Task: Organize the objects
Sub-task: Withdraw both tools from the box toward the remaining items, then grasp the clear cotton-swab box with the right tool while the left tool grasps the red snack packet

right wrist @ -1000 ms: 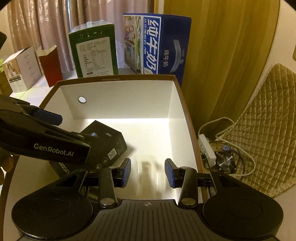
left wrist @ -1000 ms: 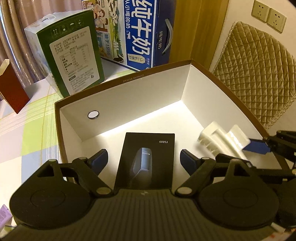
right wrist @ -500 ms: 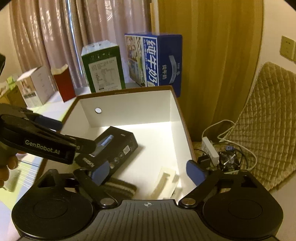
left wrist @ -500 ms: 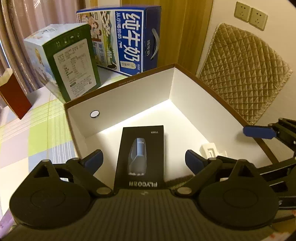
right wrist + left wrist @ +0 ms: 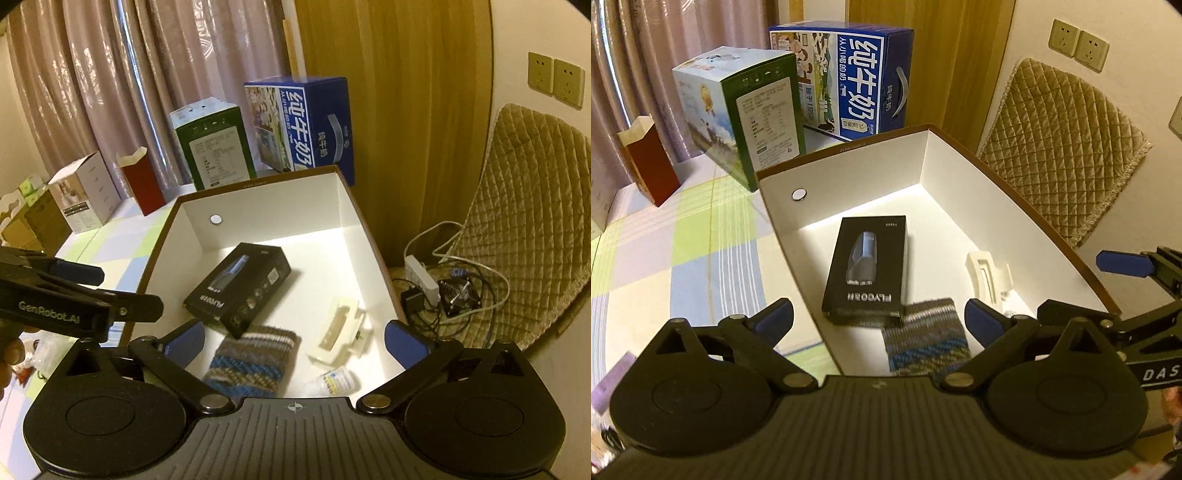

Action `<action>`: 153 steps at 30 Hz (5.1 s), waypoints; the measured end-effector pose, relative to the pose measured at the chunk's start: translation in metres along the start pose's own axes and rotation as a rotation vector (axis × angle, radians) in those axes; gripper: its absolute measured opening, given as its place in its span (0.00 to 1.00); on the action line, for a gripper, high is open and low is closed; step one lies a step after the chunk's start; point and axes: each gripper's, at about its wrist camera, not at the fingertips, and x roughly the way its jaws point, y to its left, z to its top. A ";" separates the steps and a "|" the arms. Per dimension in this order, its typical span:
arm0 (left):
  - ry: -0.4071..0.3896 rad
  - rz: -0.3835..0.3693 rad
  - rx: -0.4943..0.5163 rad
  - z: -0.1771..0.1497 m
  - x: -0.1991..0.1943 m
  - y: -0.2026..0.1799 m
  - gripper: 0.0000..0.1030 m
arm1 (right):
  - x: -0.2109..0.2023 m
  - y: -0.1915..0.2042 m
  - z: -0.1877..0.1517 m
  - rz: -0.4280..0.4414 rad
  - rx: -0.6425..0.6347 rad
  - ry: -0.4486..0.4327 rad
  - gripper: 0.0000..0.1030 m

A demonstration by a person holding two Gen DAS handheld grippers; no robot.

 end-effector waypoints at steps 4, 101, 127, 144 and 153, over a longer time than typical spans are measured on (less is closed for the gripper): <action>0.001 0.002 -0.011 -0.012 -0.016 -0.001 0.95 | -0.010 0.005 -0.008 0.005 0.008 0.000 0.98; 0.061 0.281 -0.378 -0.260 -0.136 0.318 0.93 | 0.125 0.360 -0.098 0.224 -0.243 0.213 0.70; 0.036 0.142 -0.081 -0.242 -0.092 0.355 0.89 | 0.147 0.331 -0.095 0.127 -0.188 0.260 0.28; 0.104 -0.067 0.113 -0.253 -0.069 0.347 0.69 | 0.095 0.266 -0.114 -0.027 -0.062 0.271 0.28; 0.120 -0.020 -0.029 -0.276 -0.086 0.342 0.64 | 0.093 0.270 -0.120 -0.024 -0.068 0.284 0.28</action>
